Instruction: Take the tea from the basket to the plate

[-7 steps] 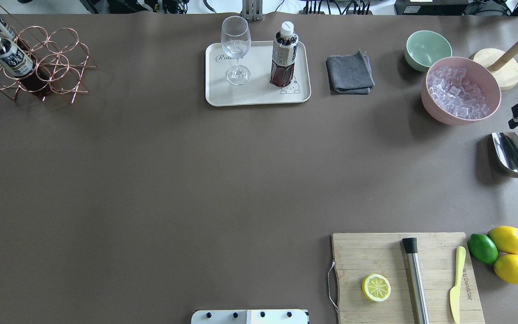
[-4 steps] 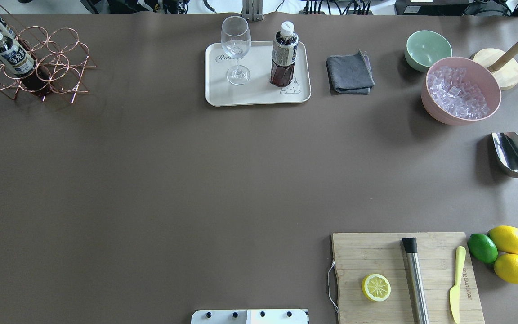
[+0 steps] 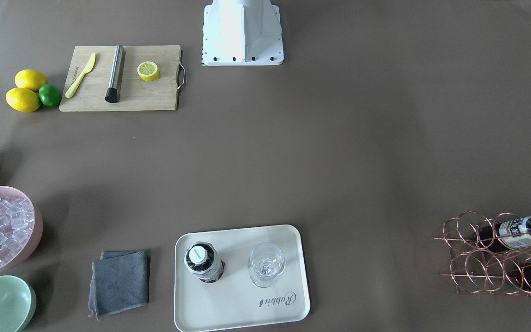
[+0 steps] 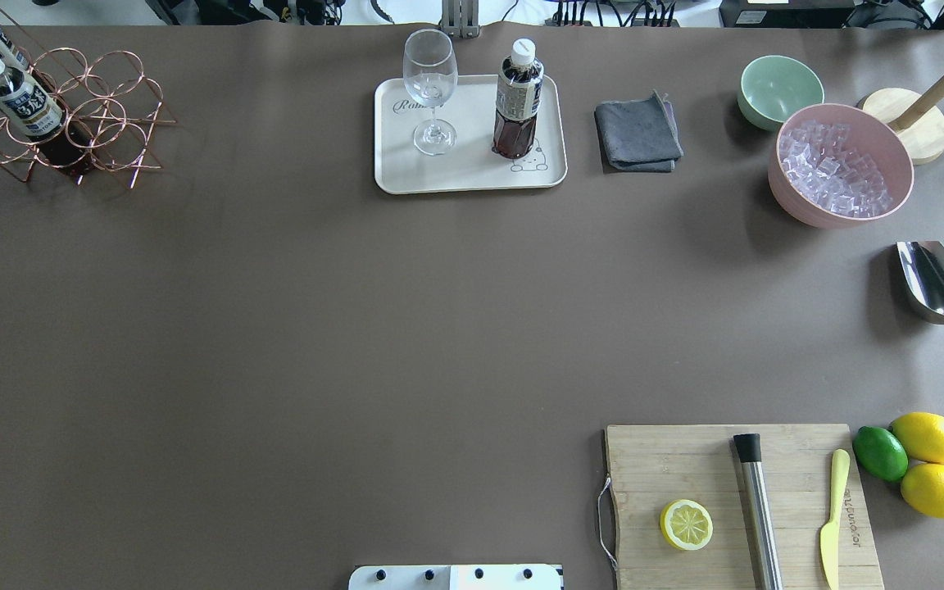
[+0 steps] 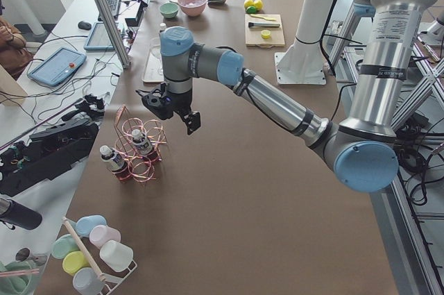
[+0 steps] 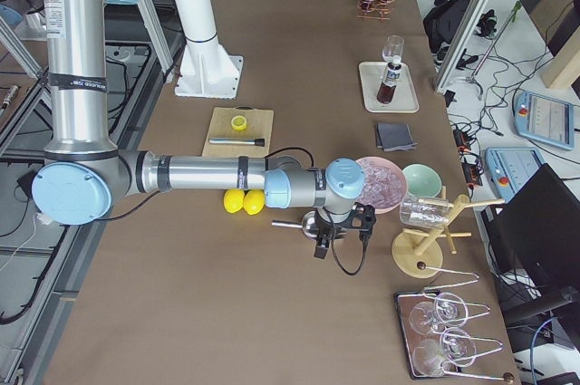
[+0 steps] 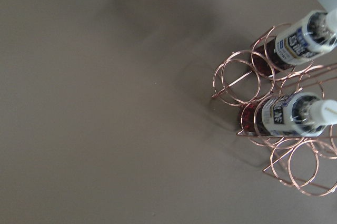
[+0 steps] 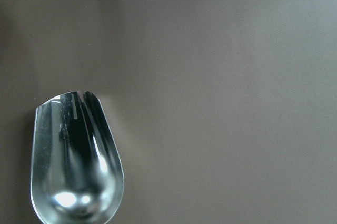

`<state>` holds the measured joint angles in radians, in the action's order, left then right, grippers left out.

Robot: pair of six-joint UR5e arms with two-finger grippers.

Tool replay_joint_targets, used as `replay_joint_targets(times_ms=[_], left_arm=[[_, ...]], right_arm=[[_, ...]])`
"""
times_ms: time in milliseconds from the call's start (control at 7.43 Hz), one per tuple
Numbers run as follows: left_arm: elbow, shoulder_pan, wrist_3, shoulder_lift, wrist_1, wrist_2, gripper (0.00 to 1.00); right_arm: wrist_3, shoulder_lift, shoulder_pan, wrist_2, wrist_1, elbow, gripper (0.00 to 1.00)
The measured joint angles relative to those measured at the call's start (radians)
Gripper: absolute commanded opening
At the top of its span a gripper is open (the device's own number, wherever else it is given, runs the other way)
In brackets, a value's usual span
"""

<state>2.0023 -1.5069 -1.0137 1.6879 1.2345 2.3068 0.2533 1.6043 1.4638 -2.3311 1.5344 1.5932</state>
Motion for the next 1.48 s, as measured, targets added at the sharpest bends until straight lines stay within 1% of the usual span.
replay_joint_targets(times_ms=[135,269,404,673,808,942,1077,1212,1481], left_arm=[[0.003,-0.011,0.122,-0.032,0.002,0.016,0.98],[-0.023,-0.016,0.276,-0.05,0.008,0.024,0.98],[-0.064,-0.018,0.465,-0.056,0.011,0.027,0.98],[-0.134,-0.019,0.724,-0.071,0.018,0.028,0.98],[-0.152,-0.02,0.792,-0.105,0.056,0.028,0.98],[-0.169,-0.02,0.824,-0.16,0.141,0.028,0.98],[-0.19,-0.021,0.83,-0.213,0.231,0.028,0.98],[-0.214,-0.021,0.83,-0.244,0.287,0.028,0.98],[-0.258,-0.021,0.829,-0.265,0.333,0.029,0.98]], right_arm=[[-0.043,0.007,0.014,0.02,0.0,0.0,1.0],[-0.063,0.009,0.022,0.037,0.0,0.0,1.0],[-0.068,0.013,0.024,0.043,0.0,-0.001,1.0],[-0.064,0.013,0.024,0.044,0.0,0.0,1.0],[-0.063,0.012,0.024,0.045,0.0,0.0,1.0],[-0.066,0.011,0.024,0.044,0.0,0.002,1.0],[-0.07,0.009,0.025,0.043,0.0,0.003,1.0],[-0.071,0.008,0.025,0.043,0.0,0.002,1.0],[-0.07,0.004,0.024,0.046,0.0,-0.001,1.0]])
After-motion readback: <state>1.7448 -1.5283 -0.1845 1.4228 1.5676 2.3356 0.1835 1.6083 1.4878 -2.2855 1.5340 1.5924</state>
